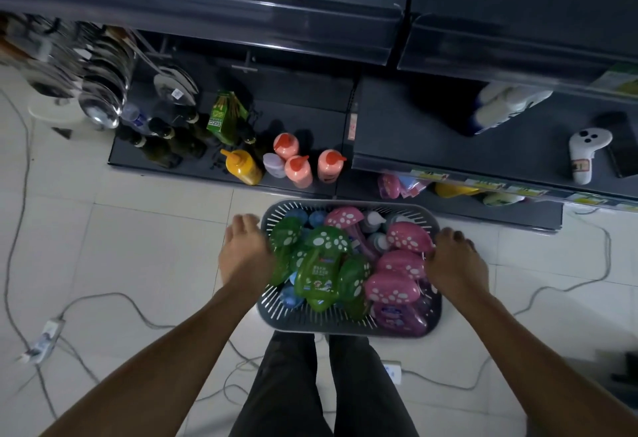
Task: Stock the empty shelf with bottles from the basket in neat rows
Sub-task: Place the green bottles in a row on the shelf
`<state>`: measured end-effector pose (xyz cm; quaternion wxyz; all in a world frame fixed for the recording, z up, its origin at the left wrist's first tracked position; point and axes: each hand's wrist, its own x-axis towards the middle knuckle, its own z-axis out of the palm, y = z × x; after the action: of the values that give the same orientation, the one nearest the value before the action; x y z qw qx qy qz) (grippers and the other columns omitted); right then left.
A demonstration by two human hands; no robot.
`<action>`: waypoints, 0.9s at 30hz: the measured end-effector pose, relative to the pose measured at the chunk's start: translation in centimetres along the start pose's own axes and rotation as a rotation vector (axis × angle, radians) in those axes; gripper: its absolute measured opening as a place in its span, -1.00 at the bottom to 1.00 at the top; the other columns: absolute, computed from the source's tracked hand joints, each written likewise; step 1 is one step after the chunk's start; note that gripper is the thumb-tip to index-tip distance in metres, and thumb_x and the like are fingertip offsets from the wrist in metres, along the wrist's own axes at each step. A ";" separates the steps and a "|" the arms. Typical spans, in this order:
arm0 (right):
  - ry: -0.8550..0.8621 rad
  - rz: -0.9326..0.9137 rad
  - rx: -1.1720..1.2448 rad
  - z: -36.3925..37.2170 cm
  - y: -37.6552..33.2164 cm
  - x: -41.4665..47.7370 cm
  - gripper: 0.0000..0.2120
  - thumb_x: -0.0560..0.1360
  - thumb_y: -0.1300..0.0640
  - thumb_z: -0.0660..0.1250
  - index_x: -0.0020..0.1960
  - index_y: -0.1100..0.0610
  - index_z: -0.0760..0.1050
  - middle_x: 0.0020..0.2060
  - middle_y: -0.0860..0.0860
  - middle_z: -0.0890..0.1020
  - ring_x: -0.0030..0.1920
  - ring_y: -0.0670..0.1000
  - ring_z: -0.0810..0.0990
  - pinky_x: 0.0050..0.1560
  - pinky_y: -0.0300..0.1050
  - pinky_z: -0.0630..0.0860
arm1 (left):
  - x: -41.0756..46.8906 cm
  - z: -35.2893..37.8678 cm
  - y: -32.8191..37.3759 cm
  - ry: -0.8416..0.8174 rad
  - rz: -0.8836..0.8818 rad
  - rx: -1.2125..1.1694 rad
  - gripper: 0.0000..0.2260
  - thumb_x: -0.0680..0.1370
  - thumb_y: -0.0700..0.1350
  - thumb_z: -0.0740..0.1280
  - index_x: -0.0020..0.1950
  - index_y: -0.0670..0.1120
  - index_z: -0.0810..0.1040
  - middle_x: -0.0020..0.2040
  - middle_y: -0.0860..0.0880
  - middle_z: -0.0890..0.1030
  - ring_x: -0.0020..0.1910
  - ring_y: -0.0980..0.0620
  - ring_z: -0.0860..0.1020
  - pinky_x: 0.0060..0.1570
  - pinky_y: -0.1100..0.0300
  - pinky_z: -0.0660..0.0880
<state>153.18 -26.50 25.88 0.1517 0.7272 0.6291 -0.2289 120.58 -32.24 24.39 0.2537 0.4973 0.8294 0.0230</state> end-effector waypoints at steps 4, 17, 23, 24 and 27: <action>0.027 -0.425 0.078 -2.1 -3.9 -0.7 -0.82 0.53 0.08 0.33 0.12 0.08 0.48 0.04 0.03 0.56 0.02 0.10 0.57 -0.13 -0.06 0.51 | 0.9 -1.6 4.1 0.017 0.384 -0.070 -0.79 0.58 -0.22 0.29 0.21 -0.16 0.53 0.11 -0.17 0.56 0.05 -0.21 0.53 -0.08 0.02 0.48; -0.458 -1.077 -0.360 0.9 -9.1 2.5 -0.49 0.48 0.27 0.38 0.38 -0.03 0.50 0.40 -0.01 0.47 0.36 0.08 0.45 0.18 0.01 0.53 | 4.9 3.3 7.9 -0.645 0.480 0.318 -0.45 0.51 -0.08 0.50 0.42 -0.15 0.38 0.31 -0.26 0.51 0.29 -0.25 0.52 0.11 0.04 0.49; -0.424 -1.143 -0.353 1.5 -8.1 2.2 -0.54 0.50 0.32 0.33 0.37 0.05 0.47 0.39 0.01 0.45 0.39 0.09 0.38 0.15 -0.02 0.51 | 4.5 3.0 6.4 -0.616 0.369 0.163 -0.60 0.62 -0.07 0.35 0.35 -0.25 0.37 0.24 -0.31 0.54 0.19 -0.26 0.56 0.12 0.01 0.50; -0.423 -1.143 -0.357 1.4 -7.8 2.1 -0.53 0.49 0.35 0.31 0.36 0.07 0.46 0.36 0.02 0.47 0.37 0.09 0.40 0.14 0.01 0.52 | 4.3 2.7 6.0 -0.603 0.345 0.139 -0.62 0.63 -0.06 0.33 0.34 -0.25 0.37 0.23 -0.32 0.54 0.17 -0.26 0.56 0.06 0.08 0.48; -0.432 -1.105 -0.369 1.2 -7.2 1.7 -0.50 0.50 0.39 0.26 0.40 0.11 0.38 0.23 0.10 0.56 0.19 0.14 0.54 -0.07 -0.04 0.49 | 3.5 1.3 4.9 -0.574 0.273 0.104 -0.63 0.63 -0.02 0.32 0.29 -0.26 0.41 0.18 -0.29 0.57 0.14 -0.23 0.56 -0.08 0.12 0.39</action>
<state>146.11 -24.52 24.43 0.2580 0.1932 0.8967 -0.3033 123.82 -27.08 23.28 0.4460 0.6025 0.6497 -0.1267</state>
